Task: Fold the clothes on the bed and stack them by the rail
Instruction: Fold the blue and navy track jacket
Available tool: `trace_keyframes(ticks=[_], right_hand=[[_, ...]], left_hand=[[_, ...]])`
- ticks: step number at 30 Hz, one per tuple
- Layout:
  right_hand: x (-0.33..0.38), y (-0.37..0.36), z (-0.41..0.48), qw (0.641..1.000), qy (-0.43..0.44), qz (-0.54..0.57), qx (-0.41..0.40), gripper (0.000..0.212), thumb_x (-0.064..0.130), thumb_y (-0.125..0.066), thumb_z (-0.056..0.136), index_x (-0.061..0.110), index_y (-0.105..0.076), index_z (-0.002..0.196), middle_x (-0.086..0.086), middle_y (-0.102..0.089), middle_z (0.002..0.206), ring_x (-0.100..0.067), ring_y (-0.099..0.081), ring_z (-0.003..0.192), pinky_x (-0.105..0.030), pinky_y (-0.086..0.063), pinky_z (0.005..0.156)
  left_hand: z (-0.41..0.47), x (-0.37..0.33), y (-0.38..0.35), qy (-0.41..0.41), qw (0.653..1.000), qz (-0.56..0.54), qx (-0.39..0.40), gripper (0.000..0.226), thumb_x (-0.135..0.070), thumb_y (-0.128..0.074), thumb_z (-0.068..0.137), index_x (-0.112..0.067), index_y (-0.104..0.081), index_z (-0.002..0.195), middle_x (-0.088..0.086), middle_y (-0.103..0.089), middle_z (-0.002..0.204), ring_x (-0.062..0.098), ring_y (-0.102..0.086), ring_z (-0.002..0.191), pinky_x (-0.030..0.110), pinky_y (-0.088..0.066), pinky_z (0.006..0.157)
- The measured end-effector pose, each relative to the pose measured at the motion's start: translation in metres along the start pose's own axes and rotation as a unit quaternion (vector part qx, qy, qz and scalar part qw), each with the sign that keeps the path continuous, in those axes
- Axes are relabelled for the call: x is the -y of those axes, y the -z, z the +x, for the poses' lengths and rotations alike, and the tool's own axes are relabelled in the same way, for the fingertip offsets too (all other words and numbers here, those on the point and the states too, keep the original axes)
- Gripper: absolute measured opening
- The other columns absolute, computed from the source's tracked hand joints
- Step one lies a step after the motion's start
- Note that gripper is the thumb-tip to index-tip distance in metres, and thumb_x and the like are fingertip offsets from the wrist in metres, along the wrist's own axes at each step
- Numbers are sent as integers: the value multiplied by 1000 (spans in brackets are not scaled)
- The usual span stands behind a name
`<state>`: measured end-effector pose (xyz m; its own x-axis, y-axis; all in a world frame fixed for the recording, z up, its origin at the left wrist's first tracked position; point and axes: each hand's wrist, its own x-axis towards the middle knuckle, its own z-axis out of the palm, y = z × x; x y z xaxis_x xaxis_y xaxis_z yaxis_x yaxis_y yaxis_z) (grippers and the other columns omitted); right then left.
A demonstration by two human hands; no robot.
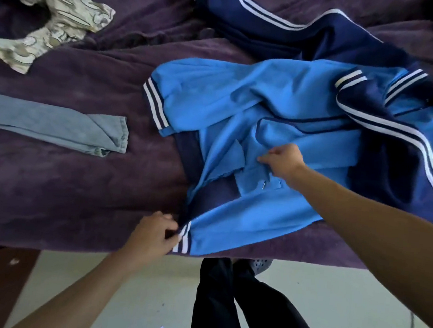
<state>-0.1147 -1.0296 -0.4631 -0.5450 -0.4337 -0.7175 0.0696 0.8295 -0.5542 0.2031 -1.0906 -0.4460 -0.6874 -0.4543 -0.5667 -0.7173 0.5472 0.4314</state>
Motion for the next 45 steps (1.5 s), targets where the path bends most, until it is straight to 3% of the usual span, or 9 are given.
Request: trace_keyframes(ticks=[7, 10, 19, 24, 28, 32, 36, 42, 45], right_hand=[[146, -38, -2, 965, 110, 143, 191, 4, 27, -57, 93, 26, -60, 91, 3, -66, 90, -14, -65, 82, -27, -46, 68], [138, -57, -4, 975, 204, -16, 85, 15, 17, -53, 92, 17, -67, 99, -4, -65, 92, -21, -62, 85, -29, -44, 65], [28, -100, -42, 890, 359, -278, -36, 46, 36, -64, 86, 15, -57, 126, -8, -51, 132, -31, -44, 123, -45, -46, 91], [32, -165, -26, 883, 200, -424, -15, 111, 67, -63, 71, 22, -2, 151, -15, 7, 158, -40, 0, 144, -54, -30, 104], [22, -178, -21, 892, 129, -430, -45, 75, 20, -50, 88, 22, -9, 151, -17, -7, 157, -36, -22, 140, -45, -45, 93], [41, -164, -23, 912, 193, -338, -128, 58, 8, -50, 80, 22, -47, 136, -2, -58, 124, -29, -60, 104, -38, -53, 71], [112, -189, -21, 894, 285, -270, -214, 53, 6, -53, 70, 14, -61, 122, -9, -67, 104, -33, -66, 81, -38, -54, 54], [151, -261, 0, 960, 158, -190, 135, 71, 55, -52, 89, 26, -26, 149, -10, -11, 159, -26, -16, 145, -48, -29, 112], [135, -236, 10, 981, 172, -77, 36, 49, 58, -51, 90, 25, -60, 124, -3, -53, 139, -20, -47, 129, -38, -42, 103]], left_hand=[[-2, -6, -17, 42, 992, -8, 120, 20, -32, -63, 82, -12, -67, 78, -1, -64, 94, 16, -54, 92, 39, -46, 82], [3, 12, 5, 123, 960, -206, 147, 12, -18, -61, 74, -15, -72, 78, 0, -71, 81, 7, -62, 76, 33, -50, 75], [147, 88, 112, 272, 851, -370, -254, 33, -15, -58, 91, -3, -57, 121, 17, -66, 99, 28, -64, 84, 41, -55, 79], [251, 84, 175, 173, 898, -305, -267, 67, -40, -72, 77, -10, -50, 133, 2, -61, 121, 19, -58, 113, 29, -46, 94], [283, 78, 175, 120, 972, -147, -140, 50, -31, -84, 66, -11, -65, 108, 6, -67, 111, 23, -63, 102, 37, -51, 92], [291, 84, 231, 53, 979, 7, -198, 27, -26, -79, 73, -11, -68, 91, 15, -70, 97, 30, -65, 91, 38, -48, 77], [320, 85, 319, 22, 953, 107, -283, 29, -23, -75, 75, -13, -68, 101, 20, -67, 101, 37, -63, 96, 45, -49, 80], [327, 130, 338, 93, 956, 90, -265, 73, -43, -78, 71, -13, -47, 130, 21, -47, 133, 39, -45, 124, 49, -39, 102], [293, 152, 305, 71, 942, 17, -327, 68, -55, -62, 77, -12, -48, 128, 20, -47, 129, 37, -44, 121, 49, -38, 101]])
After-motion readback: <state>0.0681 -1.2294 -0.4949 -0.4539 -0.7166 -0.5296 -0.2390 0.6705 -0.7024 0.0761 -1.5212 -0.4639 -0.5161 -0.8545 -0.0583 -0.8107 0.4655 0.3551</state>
